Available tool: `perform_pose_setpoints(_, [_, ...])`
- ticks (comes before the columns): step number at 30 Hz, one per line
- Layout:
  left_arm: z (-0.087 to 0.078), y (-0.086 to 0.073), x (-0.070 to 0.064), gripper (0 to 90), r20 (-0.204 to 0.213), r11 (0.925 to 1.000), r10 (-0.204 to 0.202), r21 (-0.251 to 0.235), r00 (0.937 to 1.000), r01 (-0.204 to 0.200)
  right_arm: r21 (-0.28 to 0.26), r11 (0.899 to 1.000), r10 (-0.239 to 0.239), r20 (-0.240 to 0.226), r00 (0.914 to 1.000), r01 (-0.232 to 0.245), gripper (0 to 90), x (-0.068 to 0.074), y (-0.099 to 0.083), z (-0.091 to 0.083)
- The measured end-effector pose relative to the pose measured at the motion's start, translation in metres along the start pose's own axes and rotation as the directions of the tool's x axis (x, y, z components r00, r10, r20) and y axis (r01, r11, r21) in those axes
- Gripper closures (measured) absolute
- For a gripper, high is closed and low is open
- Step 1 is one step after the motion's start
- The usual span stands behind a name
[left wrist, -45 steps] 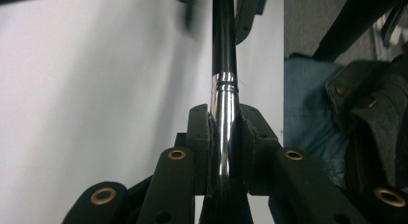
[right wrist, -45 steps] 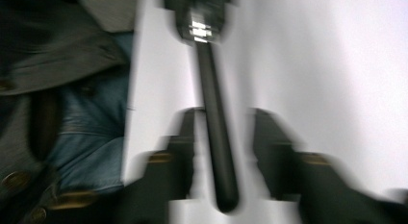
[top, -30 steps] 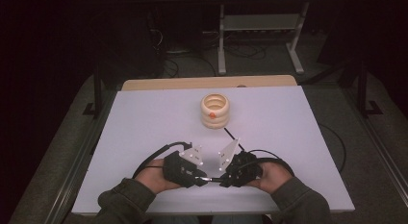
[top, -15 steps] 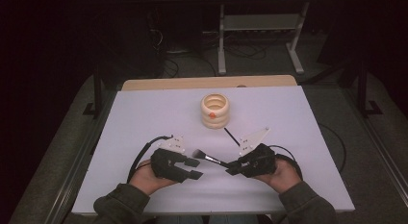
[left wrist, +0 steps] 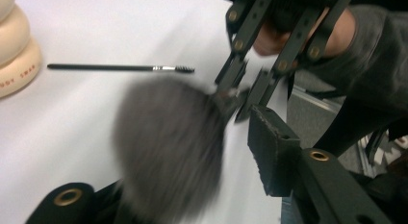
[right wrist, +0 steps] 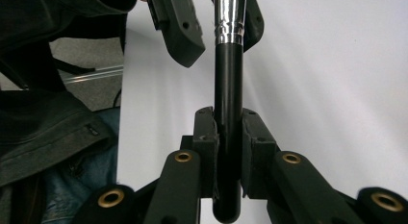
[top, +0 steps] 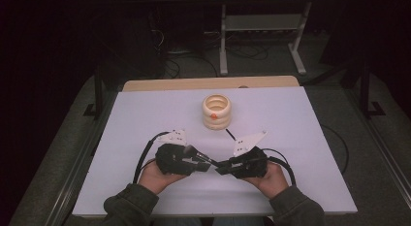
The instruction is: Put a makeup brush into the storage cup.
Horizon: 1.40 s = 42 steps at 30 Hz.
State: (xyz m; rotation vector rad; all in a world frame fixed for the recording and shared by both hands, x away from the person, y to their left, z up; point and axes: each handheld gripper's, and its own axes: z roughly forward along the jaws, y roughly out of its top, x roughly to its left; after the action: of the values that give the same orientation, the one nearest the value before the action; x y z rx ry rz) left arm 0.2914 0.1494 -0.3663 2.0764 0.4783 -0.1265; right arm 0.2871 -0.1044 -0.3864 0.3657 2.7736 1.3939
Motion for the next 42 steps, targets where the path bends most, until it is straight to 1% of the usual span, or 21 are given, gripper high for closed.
perform_pose_setpoints(4, [0.000,0.003,0.001,68.1,-0.009,0.9998,-0.014,-0.013,0.9999,0.014,-0.008,1.000,-0.006,0.009,0.9999,0.006,78.5,0.001,0.001,0.005])
perform_pose_setpoints(8, [0.001,0.003,0.004,71.6,0.012,0.9990,-0.031,-0.031,0.9995,0.031,0.001,0.999,-0.035,0.026,0.9991,0.035,78.5,0.002,0.000,0.009])
perform_pose_setpoints(9, [0.001,0.003,0.005,73.0,0.043,0.9972,-0.056,-0.047,0.9975,0.058,0.004,0.999,-0.036,0.024,0.9991,0.036,78.4,0.002,0.000,0.011])
perform_pose_setpoints(10, [0.001,0.003,0.005,75.5,0.043,0.9972,-0.056,-0.047,0.9975,0.058,0.004,0.999,-0.036,0.024,0.9991,0.036,78.4,0.002,0.000,0.011])
perform_pose_setpoints(11, [0.002,0.004,0.006,75.5,0.070,0.9956,-0.070,-0.058,0.9951,0.074,0.000,0.999,-0.045,0.027,0.9986,0.045,78.3,0.003,-0.001,0.012])
perform_pose_setpoints(12, [0.003,0.004,0.006,76.9,0.072,0.9945,-0.080,-0.062,0.9942,0.084,0.001,0.998,-0.055,0.028,0.9981,0.055,78.4,0.003,-0.002,0.013])
perform_pose_setpoints(14, [0.004,0.006,0.007,77.3,0.070,0.9948,-0.083,-0.052,0.9941,0.087,-0.005,0.999,-0.032,0.025,0.9992,0.032,78.0,0.003,-0.003,0.016])
perform_pose_setpoints(15, [0.006,0.007,0.007,77.4,0.057,0.9966,-0.074,-0.032,0.9956,0.076,-0.020,1.000,-0.006,0.018,0.9998,0.006,77.2,0.001,-0.006,0.017])
perform_pose_setpoints(16, [0.006,0.007,0.007,77.4,0.057,0.9966,-0.074,-0.032,0.9956,0.076,-0.020,1.000,-0.006,0.018,0.9998,0.006,77.2,0.001,-0.006,0.017])
perform_pose_setpoints(17, [0.006,0.008,0.006,77.4,0.047,0.9974,-0.067,-0.022,0.9966,0.068,-0.017,0.999,0.029,0.015,0.9995,-0.029,73.0,0.001,-0.009,0.018])
perform_pose_setpoints(18, [0.006,0.009,0.005,77.4,0.037,0.9974,-0.067,-0.022,0.9971,0.068,-0.017,0.999,0.029,0.015,0.9995,-0.029,73.0,0.001,-0.009,0.018])
perform_pose_setpoints(19, [0.005,0.011,0.005,77.5,0.028,0.9981,-0.058,-0.020,0.9979,0.059,-0.001,0.999,0.033,0.029,0.9990,-0.033,66.9,0.000,-0.010,0.017])
perform_pose_setpoints(20, [0.004,0.013,0.005,77.5,0.023,0.9984,-0.053,-0.017,0.9983,0.054,-0.001,0.999,0.033,0.029,0.9990,-0.033,66.9,0.000,-0.010,0.017])
perform_pose_setpoints(21, [0.002,0.017,0.005,77.5,-0.001,0.9988,-0.048,-0.005,0.9988,0.048,0.002,0.999,0.040,0.036,0.9985,-0.041,64.9,-0.001,-0.010,0.015])
perform_pose_setpoints(22, [0.002,0.017,0.005,77.6,-0.001,0.9988,-0.048,-0.005,0.9988,0.048,0.002,0.999,0.040,0.036,0.9985,-0.041,64.9,-0.001,-0.010,0.015])
perform_pose_setpoints(23, [0.001,0.019,0.005,77.6,-0.011,0.9991,-0.043,0.000,0.9990,0.043,-0.003,0.998,0.064,0.041,0.9971,-0.064,60.4,-0.002,-0.012,0.009])
perform_pose_setpoints(25, [-0.001,0.023,0.005,77.6,-0.034,0.9994,-0.031,0.016,0.9989,0.031,-0.007,0.998,0.069,0.045,0.9966,-0.069,59.1,-0.003,-0.012,0.008])
perform_pose_setpoints(26, [-0.002,0.025,0.005,77.6,-0.046,0.9993,-0.026,0.024,0.9986,0.028,-0.010,0.995,0.104,0.034,0.9940,-0.104,57.9,-0.003,-0.013,0.004])
perform_pose_setpoints(29, [-0.003,0.030,0.005,77.6,-0.081,0.9985,-0.001,0.055,0.9967,0.005,-0.012,0.992,0.128,0.055,0.9903,-0.128,53.2,-0.005,-0.018,-0.006])
perform_pose_setpoints(33, [-0.002,0.032,0.006,77.6,-0.100,0.9967,0.019,0.081,0.9948,-0.010,-0.027,0.990,0.144,0.084,0.9861,-0.142,50.2,-0.007,-0.025,-0.015])
perform_pose_setpoints(42, [-0.001,0.038,0.016,77.6,-0.131,0.9936,0.021,0.113,0.9912,-0.006,-0.062,0.981,0.189,0.136,0.9724,-0.182,44.9,-0.012,-0.036,-0.035])
